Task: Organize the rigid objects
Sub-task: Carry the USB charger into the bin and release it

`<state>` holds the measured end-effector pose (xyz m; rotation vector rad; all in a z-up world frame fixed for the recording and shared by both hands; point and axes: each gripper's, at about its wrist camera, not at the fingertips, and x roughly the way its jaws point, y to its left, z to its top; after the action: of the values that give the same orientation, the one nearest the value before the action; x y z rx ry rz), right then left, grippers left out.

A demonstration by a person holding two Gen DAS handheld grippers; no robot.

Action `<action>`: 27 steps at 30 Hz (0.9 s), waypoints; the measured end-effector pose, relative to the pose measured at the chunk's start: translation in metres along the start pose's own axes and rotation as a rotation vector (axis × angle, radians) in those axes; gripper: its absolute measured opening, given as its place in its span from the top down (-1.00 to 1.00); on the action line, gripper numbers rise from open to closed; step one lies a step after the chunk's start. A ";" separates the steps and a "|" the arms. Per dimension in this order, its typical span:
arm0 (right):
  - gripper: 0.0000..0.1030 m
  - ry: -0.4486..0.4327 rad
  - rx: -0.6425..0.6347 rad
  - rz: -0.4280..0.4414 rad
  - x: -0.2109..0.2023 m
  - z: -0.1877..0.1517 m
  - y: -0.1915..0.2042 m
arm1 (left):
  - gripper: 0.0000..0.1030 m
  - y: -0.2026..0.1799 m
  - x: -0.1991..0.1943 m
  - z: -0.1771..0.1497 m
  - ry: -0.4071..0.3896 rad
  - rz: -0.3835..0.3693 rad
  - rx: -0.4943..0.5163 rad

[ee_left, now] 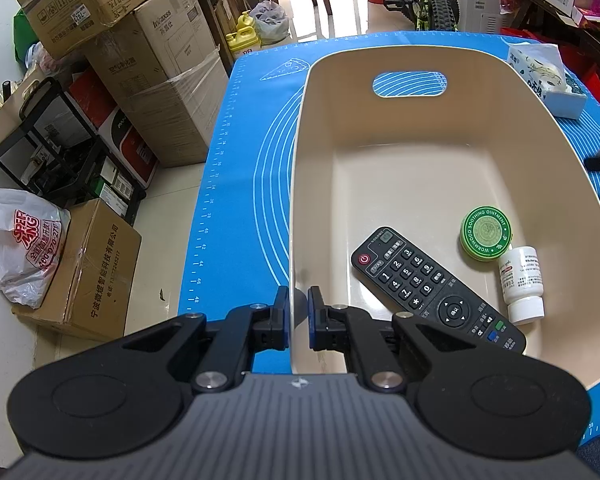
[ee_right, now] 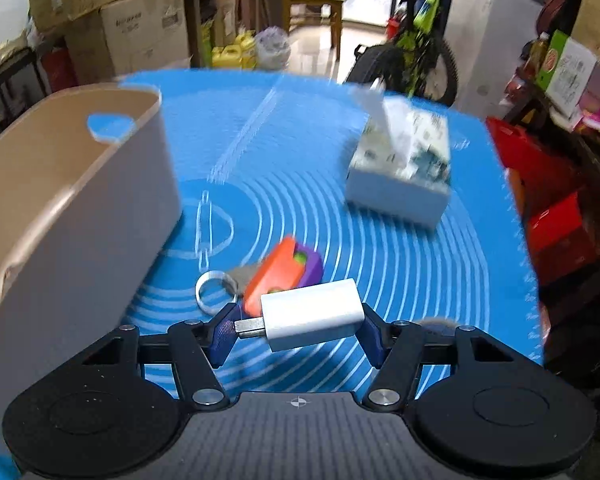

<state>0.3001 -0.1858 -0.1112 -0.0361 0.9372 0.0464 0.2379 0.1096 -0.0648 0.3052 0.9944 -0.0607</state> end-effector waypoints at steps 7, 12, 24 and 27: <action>-0.25 -0.148 0.051 -0.004 -0.039 0.027 0.011 | 0.81 0.000 0.000 0.000 0.000 0.000 0.000; -0.26 -0.237 0.015 0.049 -0.065 0.041 0.037 | 0.81 0.000 0.000 0.000 -0.001 0.003 0.001; -0.26 -0.226 -0.294 0.211 -0.083 0.031 0.144 | 0.81 -0.002 -0.001 0.001 -0.003 0.009 0.004; -0.26 -0.184 -0.346 0.215 -0.078 0.026 0.160 | 0.81 -0.003 -0.001 0.001 -0.003 0.011 0.005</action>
<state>0.2654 -0.0263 -0.0345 -0.2475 0.7376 0.4049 0.2377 0.1067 -0.0636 0.3150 0.9896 -0.0541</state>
